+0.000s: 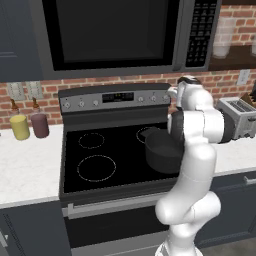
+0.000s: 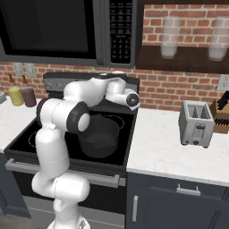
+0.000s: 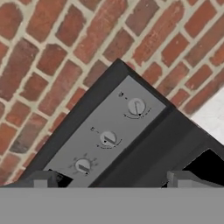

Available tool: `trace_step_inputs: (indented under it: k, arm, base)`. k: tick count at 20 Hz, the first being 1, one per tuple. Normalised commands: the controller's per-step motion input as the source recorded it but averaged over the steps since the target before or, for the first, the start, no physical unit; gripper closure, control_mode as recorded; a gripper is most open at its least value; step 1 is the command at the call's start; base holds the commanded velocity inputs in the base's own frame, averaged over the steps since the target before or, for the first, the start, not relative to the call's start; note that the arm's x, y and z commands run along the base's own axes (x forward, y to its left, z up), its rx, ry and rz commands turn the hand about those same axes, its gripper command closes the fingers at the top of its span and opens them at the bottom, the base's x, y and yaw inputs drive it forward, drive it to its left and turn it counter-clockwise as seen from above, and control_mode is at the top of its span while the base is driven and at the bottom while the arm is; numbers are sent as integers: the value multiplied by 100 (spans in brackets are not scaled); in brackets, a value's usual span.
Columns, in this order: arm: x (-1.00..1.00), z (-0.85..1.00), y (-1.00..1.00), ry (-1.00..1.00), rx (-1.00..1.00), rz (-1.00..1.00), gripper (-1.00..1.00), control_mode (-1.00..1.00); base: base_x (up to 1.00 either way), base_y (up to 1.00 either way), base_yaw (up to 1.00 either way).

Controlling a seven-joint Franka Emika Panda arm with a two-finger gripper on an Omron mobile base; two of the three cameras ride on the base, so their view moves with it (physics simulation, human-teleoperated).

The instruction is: Turn off the front right burner of the stove.

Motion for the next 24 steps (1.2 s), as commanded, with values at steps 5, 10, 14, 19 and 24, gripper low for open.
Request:
trace_step_inputs:
  k: [5,10,14,19,24]
  arm:
    - [32,-21,-2,0,-1,0,-100,-100]
    - [30,-23,-7,0,-2,0,-100,-100]
    - [35,-9,-11,0,0,0,-100,-100]
    - [32,0,-17,0,0,0,-100,-100]
    - [35,-2,-7,0,0,0,-100,-100]
  base:
    - [0,0,0]
    - [0,0,0]
    - [0,0,0]
    - [0,0,0]
    - [0,0,0]
